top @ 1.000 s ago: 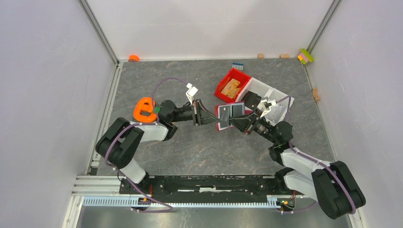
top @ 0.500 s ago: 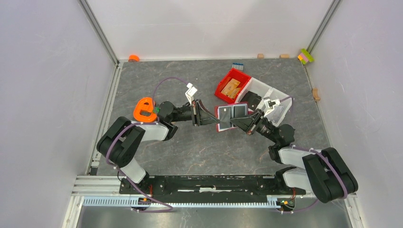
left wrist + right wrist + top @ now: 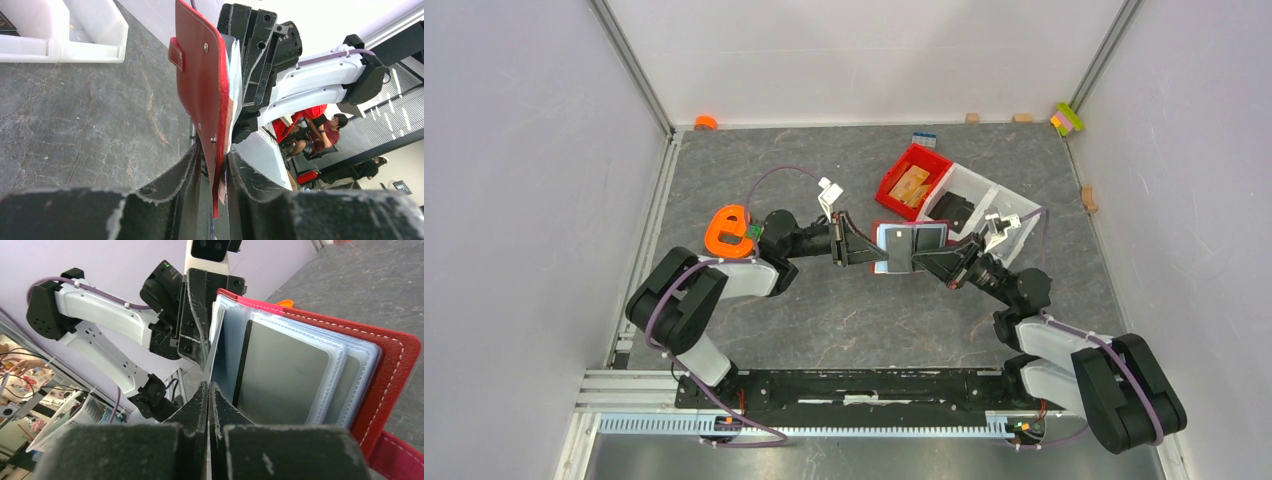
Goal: Take the credit cards out of the card holder
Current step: Remove the credit card from the card holder.
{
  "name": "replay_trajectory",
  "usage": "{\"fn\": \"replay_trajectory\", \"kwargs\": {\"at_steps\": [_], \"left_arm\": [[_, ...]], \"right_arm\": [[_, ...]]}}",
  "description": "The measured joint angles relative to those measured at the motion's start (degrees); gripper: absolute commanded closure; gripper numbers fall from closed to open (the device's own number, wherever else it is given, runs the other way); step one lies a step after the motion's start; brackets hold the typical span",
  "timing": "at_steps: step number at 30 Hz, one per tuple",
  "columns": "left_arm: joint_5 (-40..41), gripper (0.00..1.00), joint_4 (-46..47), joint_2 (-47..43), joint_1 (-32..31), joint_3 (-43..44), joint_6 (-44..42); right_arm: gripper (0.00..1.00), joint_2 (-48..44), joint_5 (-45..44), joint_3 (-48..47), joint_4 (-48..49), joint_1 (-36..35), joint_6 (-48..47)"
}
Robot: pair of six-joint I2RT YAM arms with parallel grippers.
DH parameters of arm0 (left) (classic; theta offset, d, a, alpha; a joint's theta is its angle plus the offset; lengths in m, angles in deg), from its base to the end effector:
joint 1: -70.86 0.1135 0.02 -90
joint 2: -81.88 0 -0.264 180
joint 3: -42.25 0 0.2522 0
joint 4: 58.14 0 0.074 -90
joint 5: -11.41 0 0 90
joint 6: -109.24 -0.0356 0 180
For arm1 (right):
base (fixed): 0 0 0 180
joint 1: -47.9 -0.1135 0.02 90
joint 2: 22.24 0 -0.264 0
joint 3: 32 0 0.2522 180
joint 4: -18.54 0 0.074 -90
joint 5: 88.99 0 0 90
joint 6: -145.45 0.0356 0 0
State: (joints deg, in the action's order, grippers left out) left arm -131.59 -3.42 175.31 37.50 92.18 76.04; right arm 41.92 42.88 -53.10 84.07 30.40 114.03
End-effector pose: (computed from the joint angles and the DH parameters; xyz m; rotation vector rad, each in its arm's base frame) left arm 0.2452 -0.1955 0.2220 0.5937 1.6722 -1.8419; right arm 0.1665 0.0774 0.2173 -0.2333 1.4344 1.5427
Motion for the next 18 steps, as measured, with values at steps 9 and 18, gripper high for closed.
{"fn": "replay_trajectory", "kwargs": {"at_steps": [9, 18], "left_arm": [[0.4, 0.68, -1.9, -0.3, -0.2, 0.0, -0.9], [0.3, 0.98, -0.6, -0.2, -0.1, 0.0, -0.6]], "right_arm": [[1.00, -0.9, 0.0, 0.0, -7.2, 0.0, -4.0], [0.95, -0.9, 0.0, -0.3, -8.7, 0.0, -4.9]]}}
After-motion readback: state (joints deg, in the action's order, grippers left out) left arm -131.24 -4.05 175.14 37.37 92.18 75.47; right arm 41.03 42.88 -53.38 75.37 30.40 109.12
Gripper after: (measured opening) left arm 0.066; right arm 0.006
